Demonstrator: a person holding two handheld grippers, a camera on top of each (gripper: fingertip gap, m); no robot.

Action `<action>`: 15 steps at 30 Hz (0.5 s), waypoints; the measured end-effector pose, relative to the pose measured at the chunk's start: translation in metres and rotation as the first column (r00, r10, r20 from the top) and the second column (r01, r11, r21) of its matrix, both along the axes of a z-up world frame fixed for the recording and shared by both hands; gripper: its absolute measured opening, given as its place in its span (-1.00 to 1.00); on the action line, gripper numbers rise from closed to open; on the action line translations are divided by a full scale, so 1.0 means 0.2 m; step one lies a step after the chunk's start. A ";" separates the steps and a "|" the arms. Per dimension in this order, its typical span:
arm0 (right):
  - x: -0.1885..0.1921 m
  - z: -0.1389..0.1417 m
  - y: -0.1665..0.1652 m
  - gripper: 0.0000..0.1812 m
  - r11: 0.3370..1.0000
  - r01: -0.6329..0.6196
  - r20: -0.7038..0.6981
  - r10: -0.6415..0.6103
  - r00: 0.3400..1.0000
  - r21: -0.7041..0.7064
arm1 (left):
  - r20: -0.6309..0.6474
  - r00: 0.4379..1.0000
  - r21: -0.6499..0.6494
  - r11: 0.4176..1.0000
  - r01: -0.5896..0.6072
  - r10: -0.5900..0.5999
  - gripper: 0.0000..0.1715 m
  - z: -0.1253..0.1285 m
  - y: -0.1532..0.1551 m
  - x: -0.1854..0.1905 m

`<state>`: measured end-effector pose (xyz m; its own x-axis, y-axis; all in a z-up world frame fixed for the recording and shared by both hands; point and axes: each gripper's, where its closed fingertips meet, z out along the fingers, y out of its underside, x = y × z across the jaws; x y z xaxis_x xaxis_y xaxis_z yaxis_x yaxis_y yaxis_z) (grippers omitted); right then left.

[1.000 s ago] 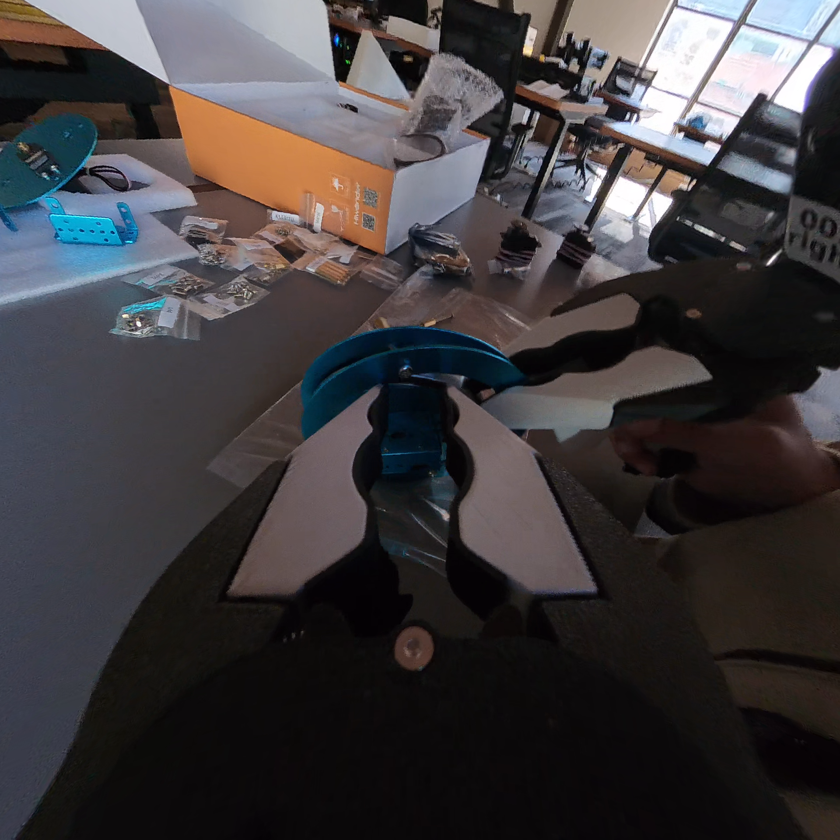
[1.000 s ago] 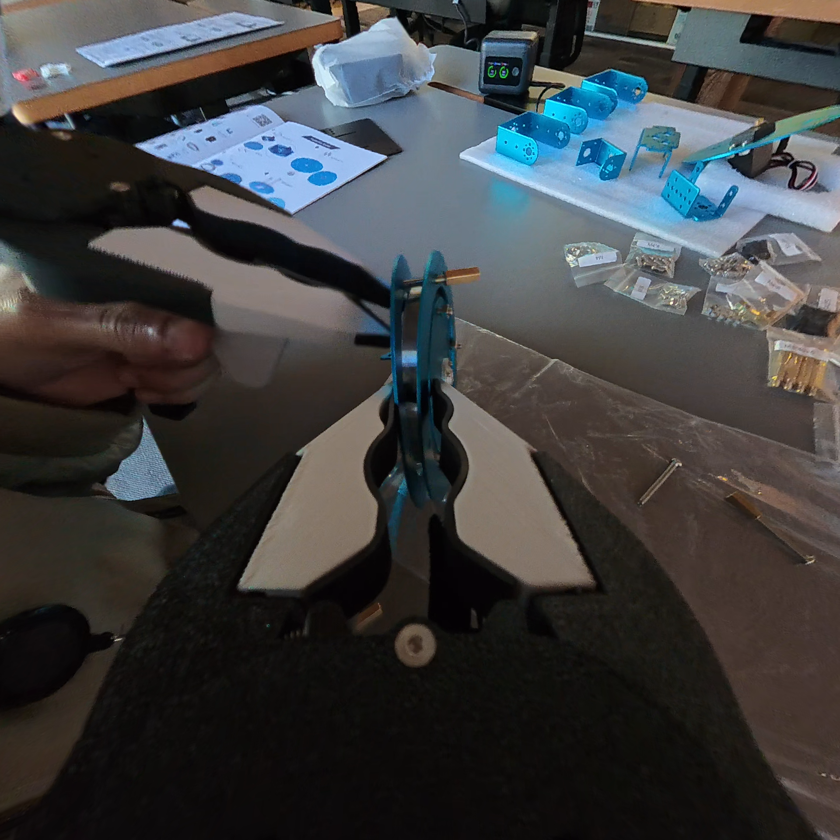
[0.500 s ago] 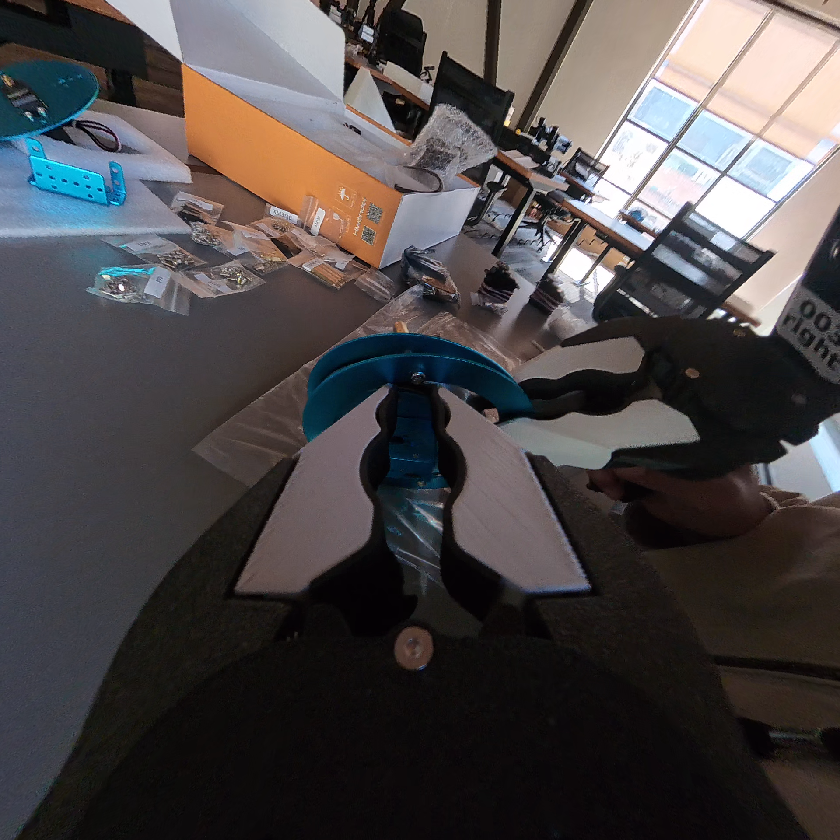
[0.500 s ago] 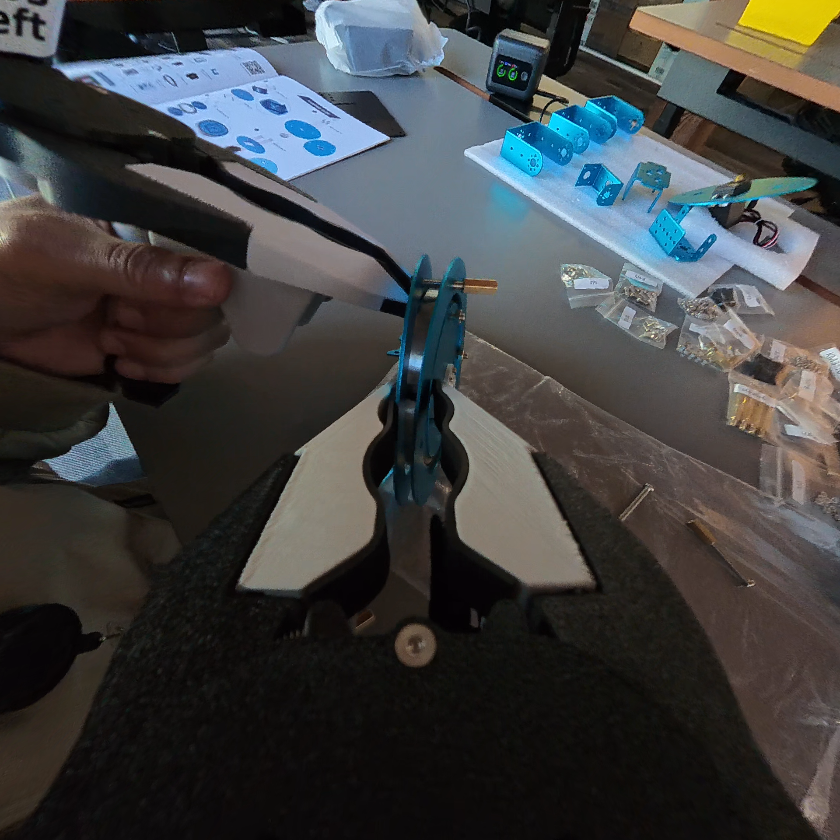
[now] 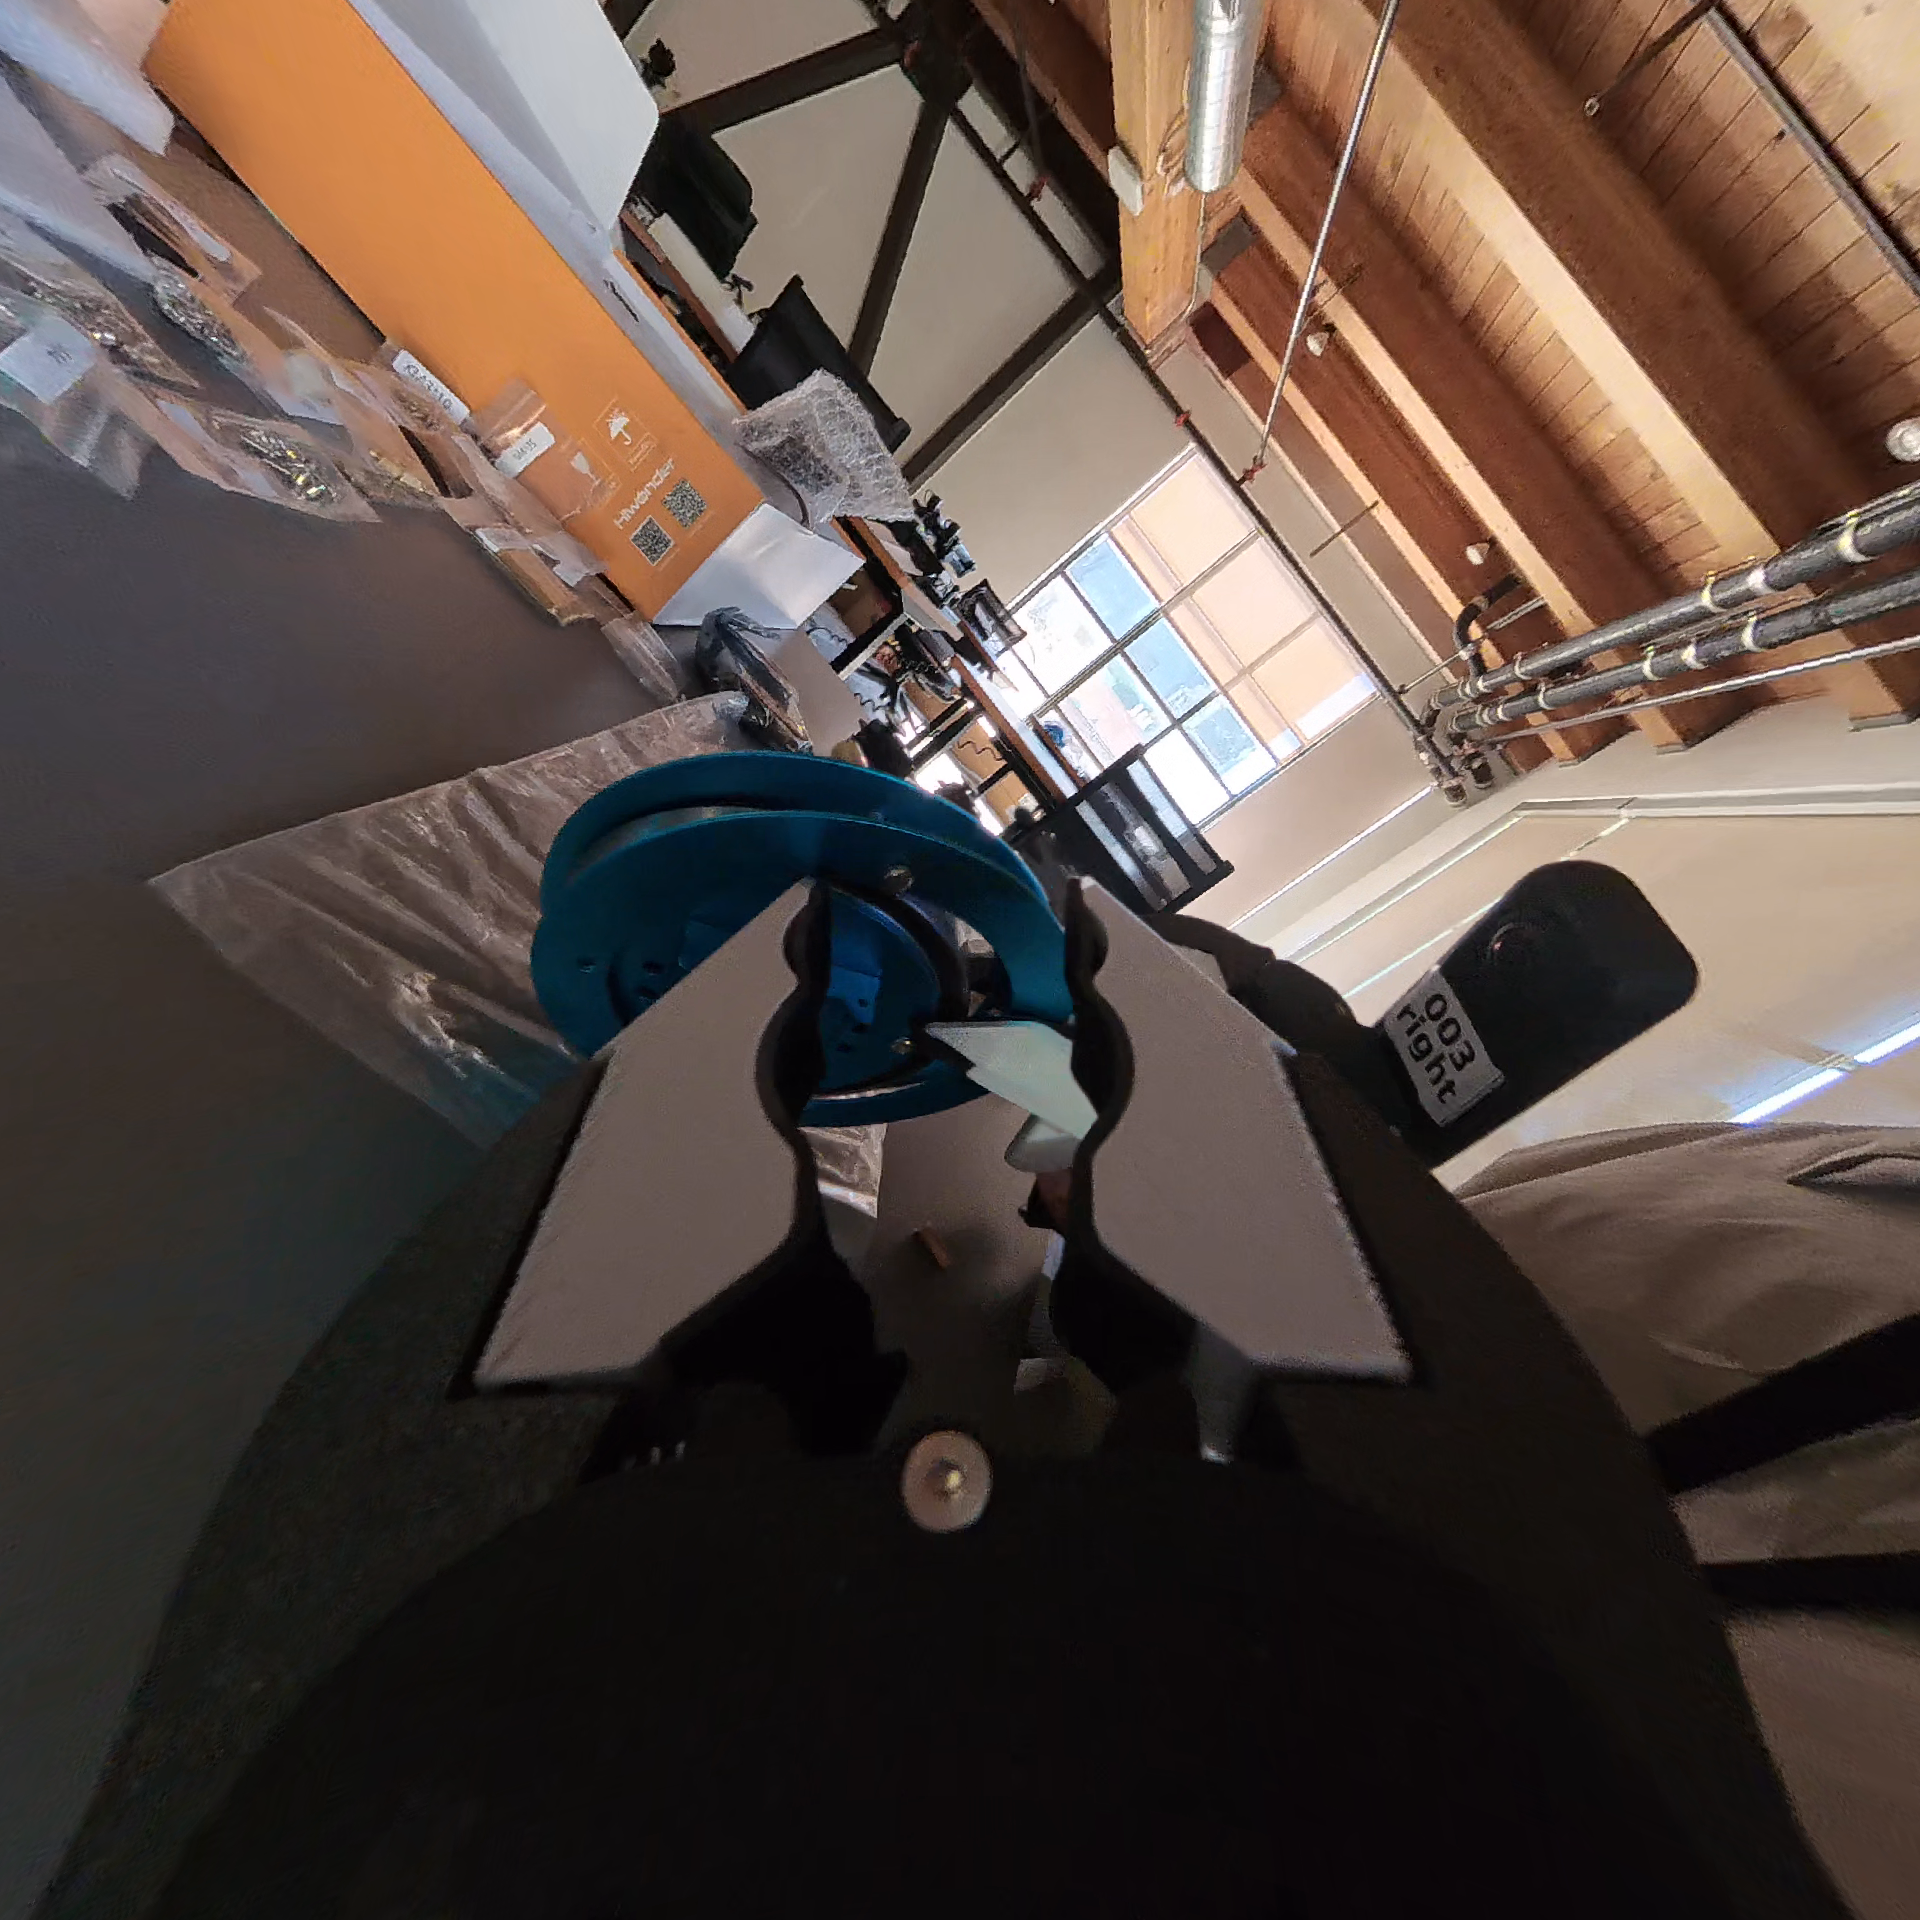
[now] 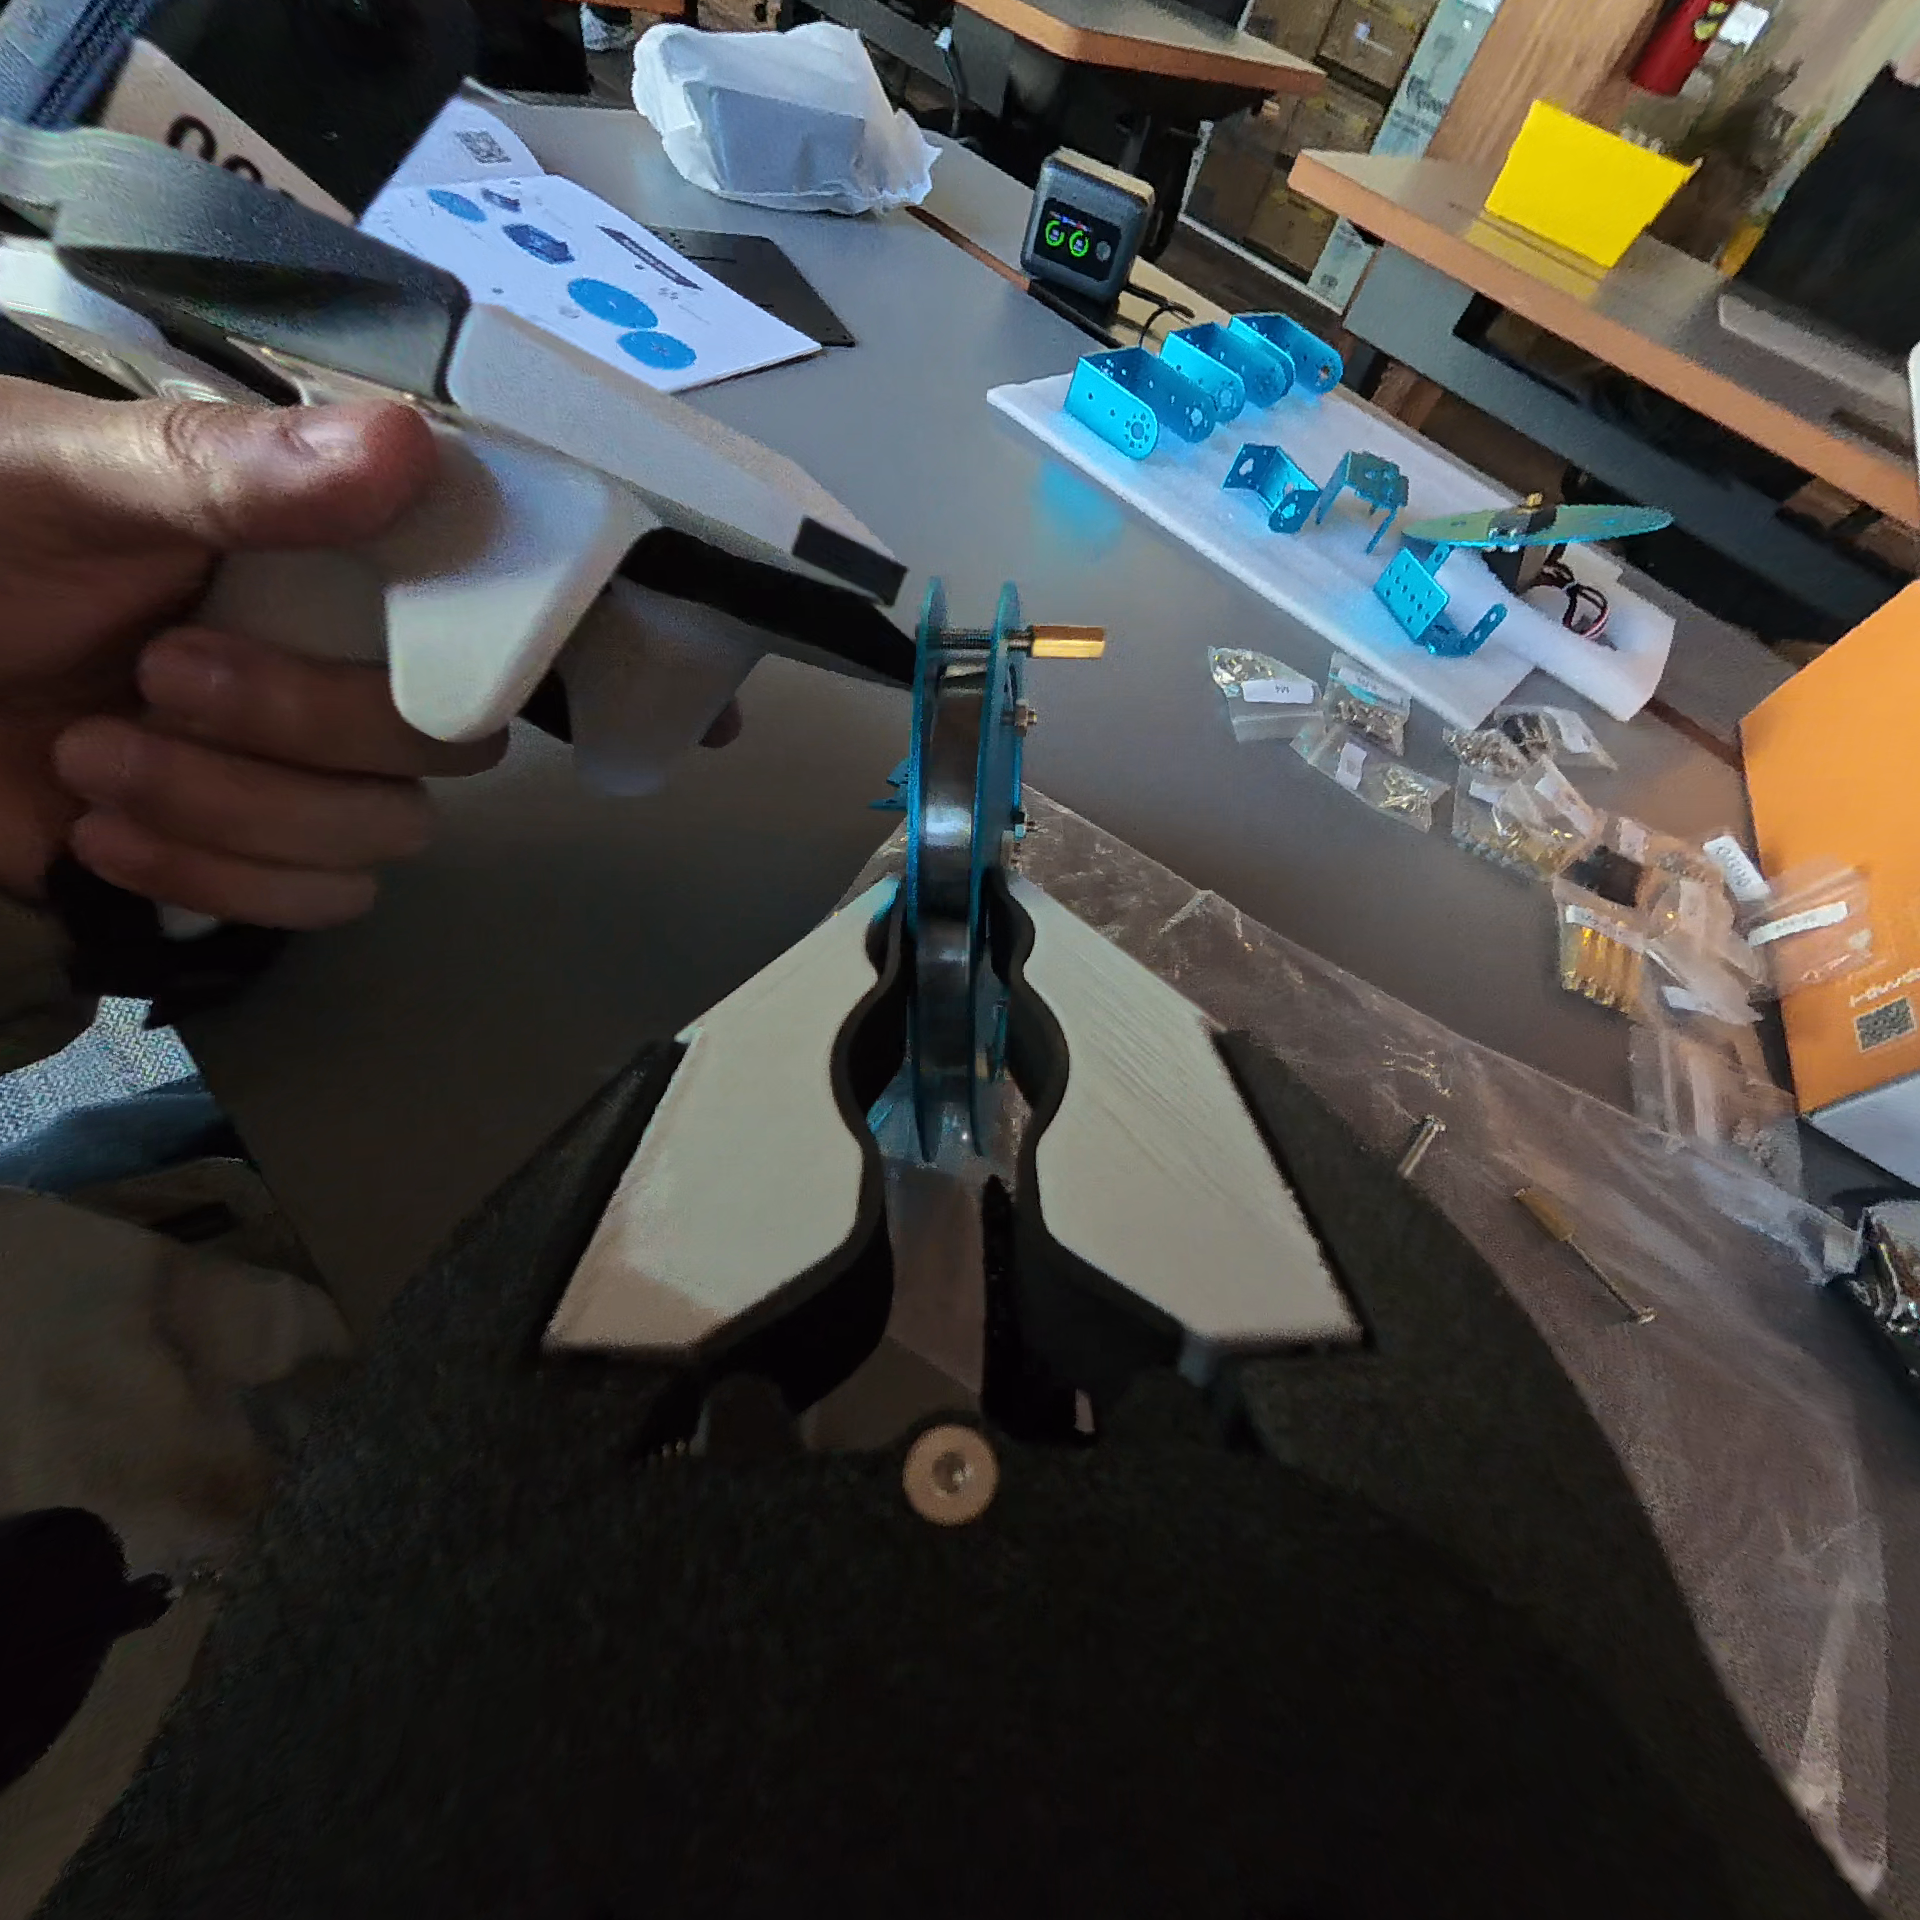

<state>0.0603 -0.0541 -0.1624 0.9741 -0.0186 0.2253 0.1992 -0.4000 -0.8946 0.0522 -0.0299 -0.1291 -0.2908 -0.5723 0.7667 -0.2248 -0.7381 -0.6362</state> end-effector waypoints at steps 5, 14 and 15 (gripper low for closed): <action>-0.05 -0.01 0.02 -0.82 0.999 -0.013 0.176 0.019 0.984 -0.038 | -0.061 0.996 0.132 0.990 -0.055 0.063 -0.46 -0.01 0.01 0.05; -0.10 -0.03 0.02 -0.62 0.987 -0.156 0.238 0.160 0.958 -0.035 | -0.151 0.980 0.337 0.938 -0.076 0.133 -0.48 -0.04 -0.01 0.08; -0.11 -0.04 0.01 -0.59 0.983 -0.176 0.196 0.181 0.964 -0.040 | -0.145 0.981 0.343 0.936 -0.074 0.131 -0.49 -0.03 -0.02 0.09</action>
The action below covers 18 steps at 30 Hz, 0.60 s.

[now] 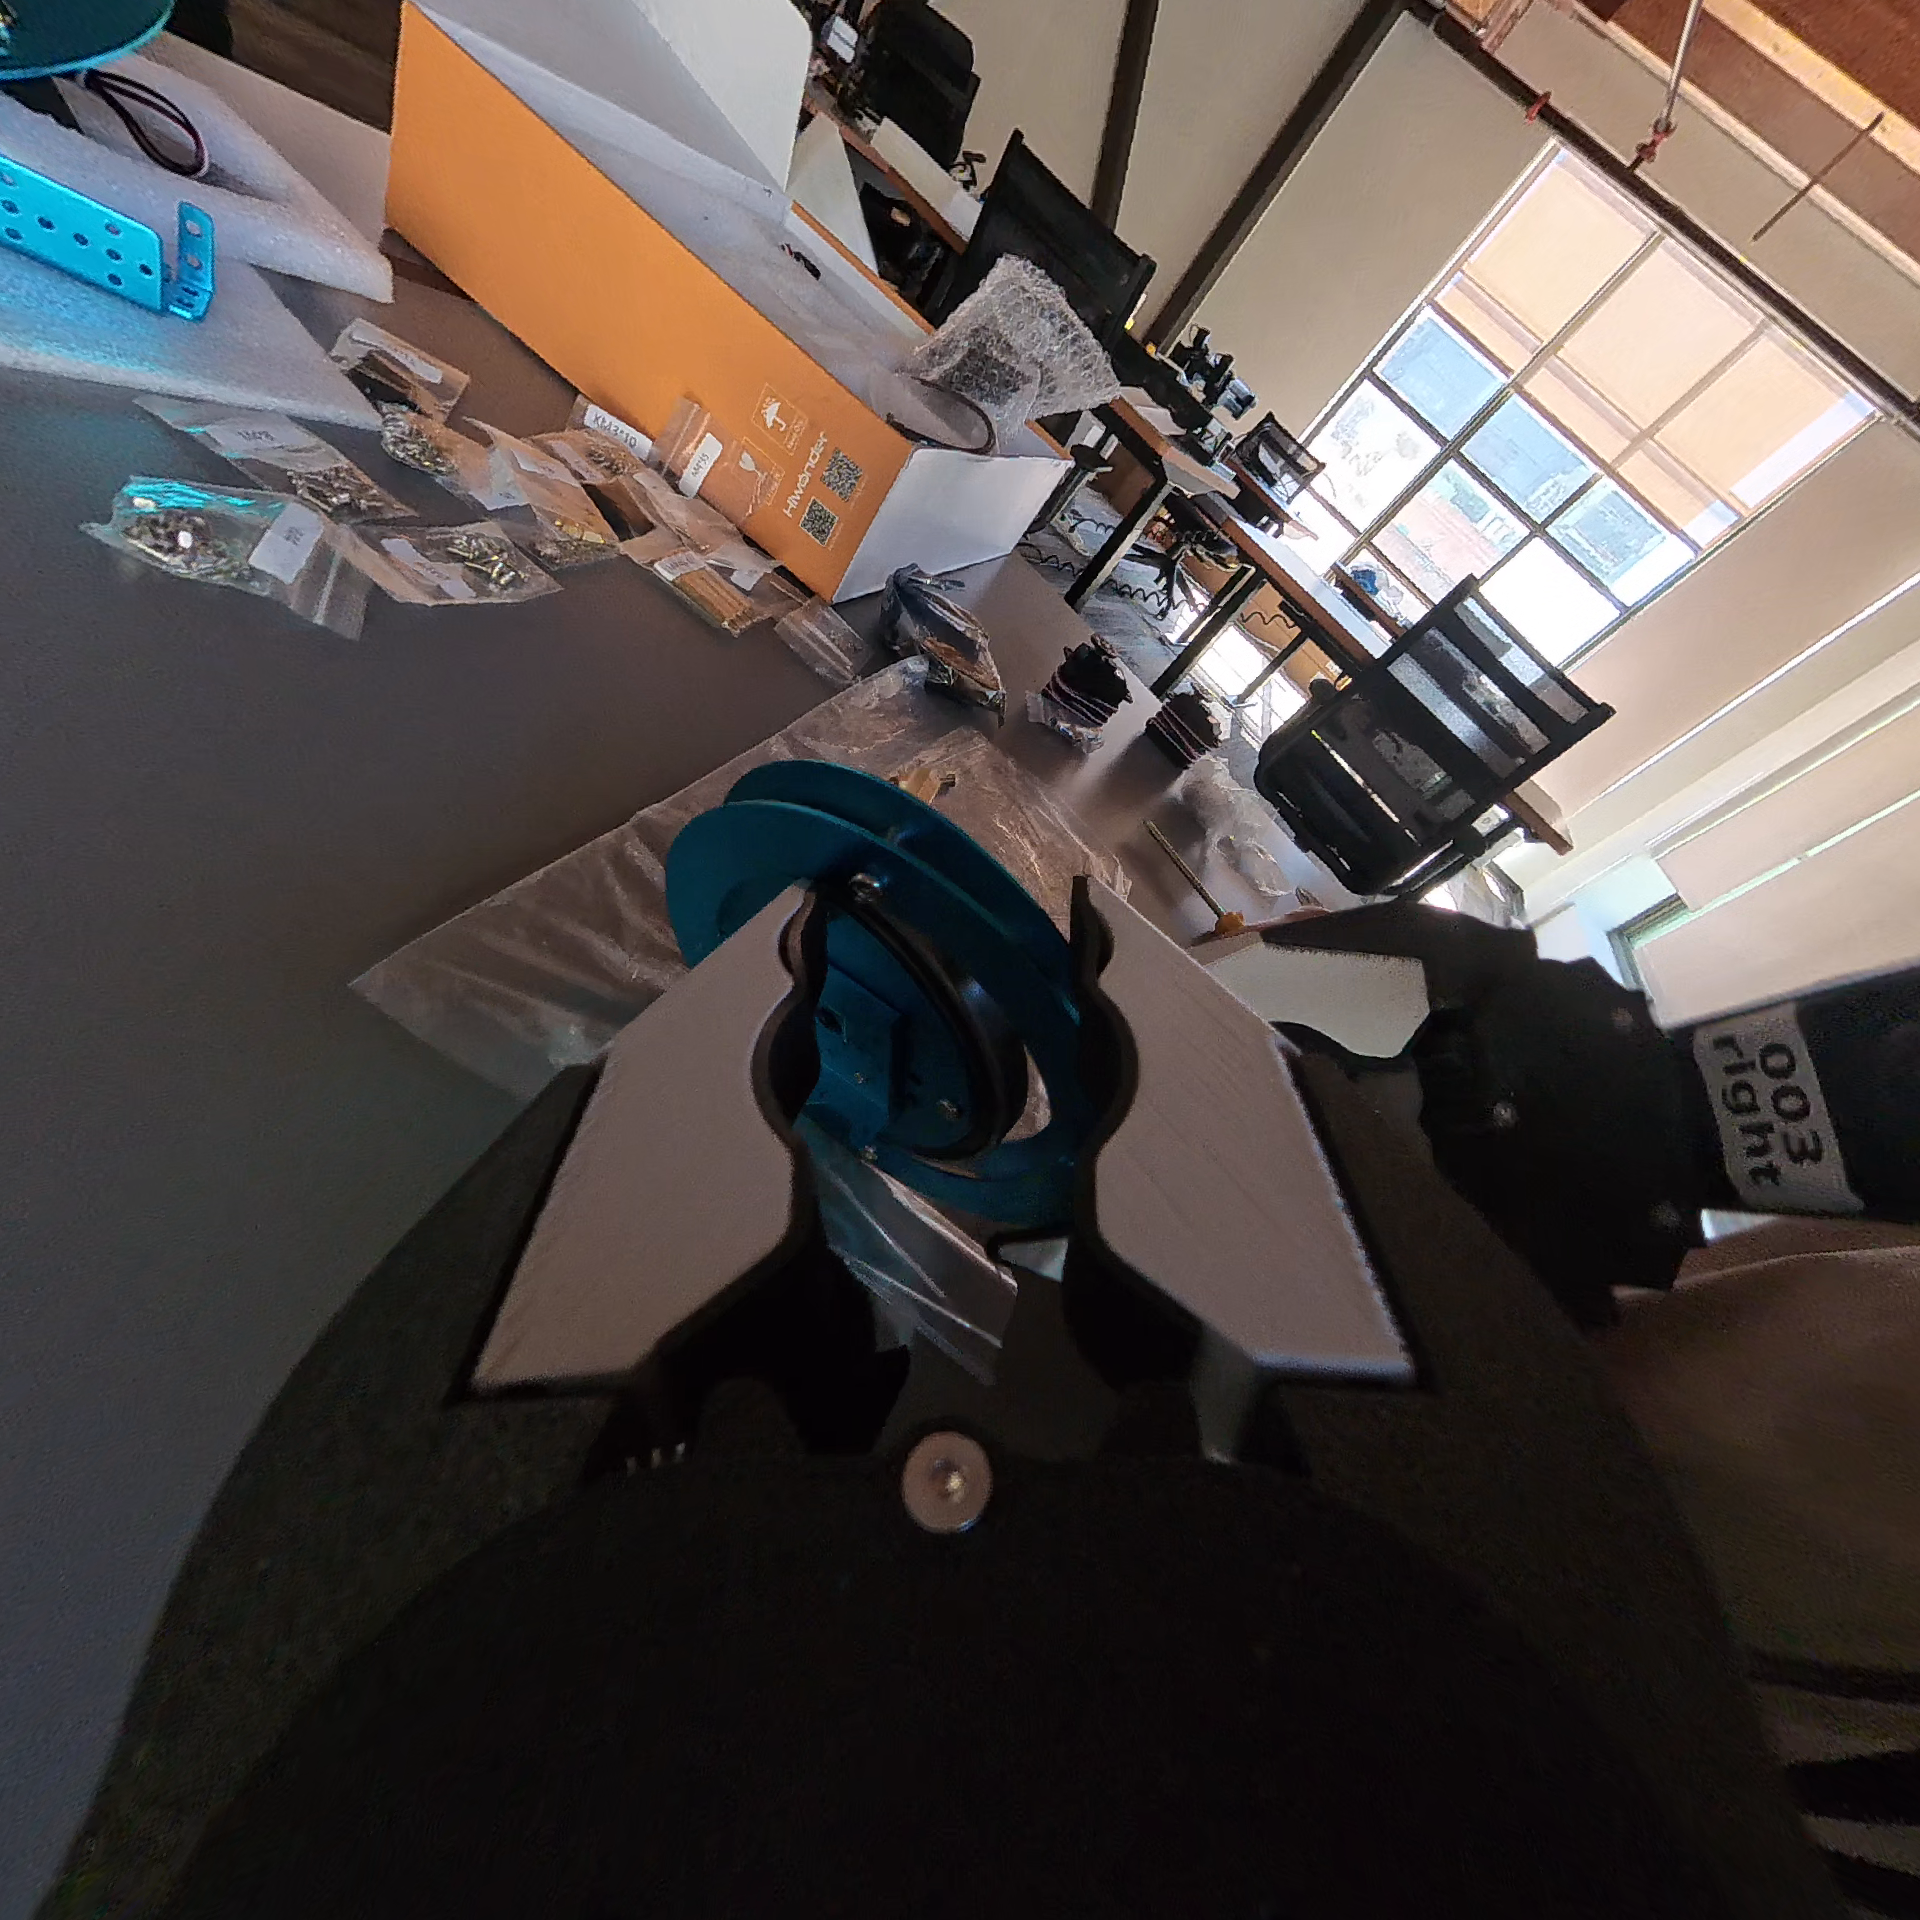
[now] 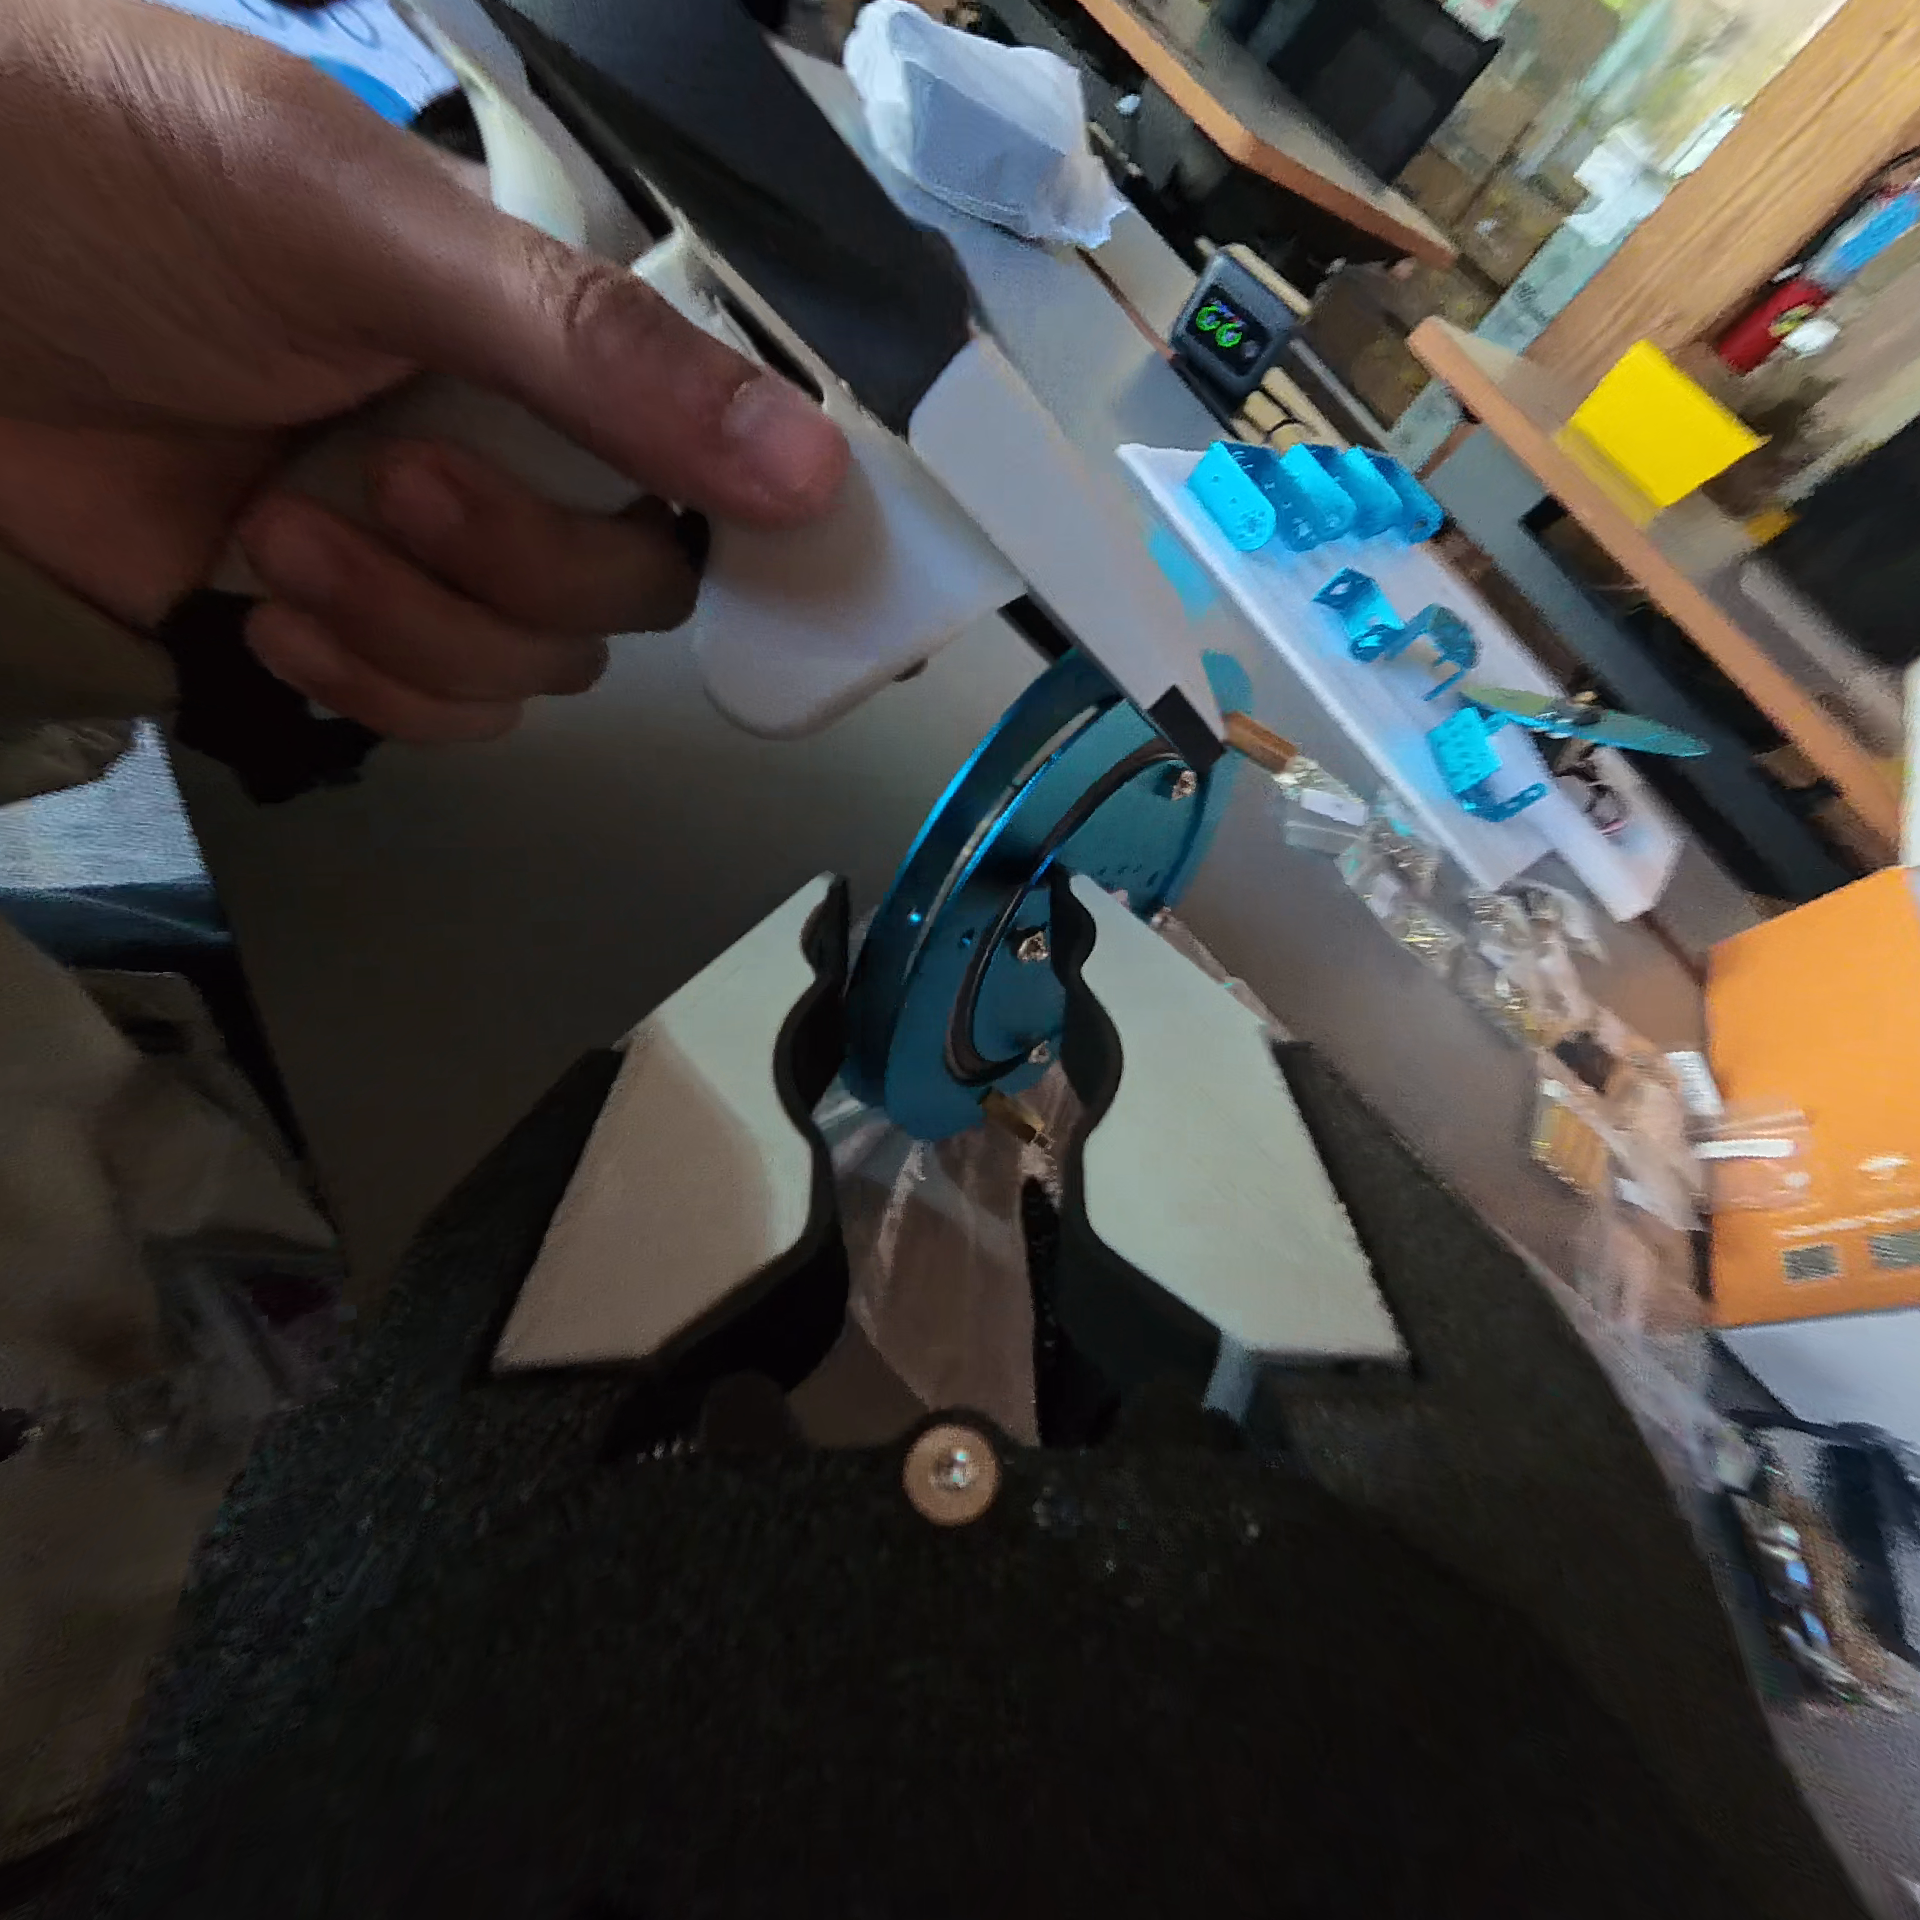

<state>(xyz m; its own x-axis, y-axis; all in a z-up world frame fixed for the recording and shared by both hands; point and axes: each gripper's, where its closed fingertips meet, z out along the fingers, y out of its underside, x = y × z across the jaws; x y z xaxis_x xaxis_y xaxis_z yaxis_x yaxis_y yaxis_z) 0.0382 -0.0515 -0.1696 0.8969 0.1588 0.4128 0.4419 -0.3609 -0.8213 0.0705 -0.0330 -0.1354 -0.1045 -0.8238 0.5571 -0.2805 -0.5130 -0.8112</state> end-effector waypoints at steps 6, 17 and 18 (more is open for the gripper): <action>-0.03 0.12 -0.10 -0.50 0.975 -0.219 -0.305 0.214 0.928 0.018 | 0.007 1.000 0.060 0.998 0.025 -0.025 -0.56 0.01 -0.05 0.04; 0.38 0.09 0.02 -0.82 0.929 -0.357 -0.520 0.257 0.814 -0.100 | 0.003 0.999 0.170 0.984 0.050 -0.051 -0.75 0.00 -0.12 0.05; 0.36 0.10 0.00 -0.95 0.918 -0.384 -0.545 0.271 0.793 -0.102 | 0.000 0.999 0.179 0.983 0.046 -0.046 -0.77 -0.01 -0.12 0.04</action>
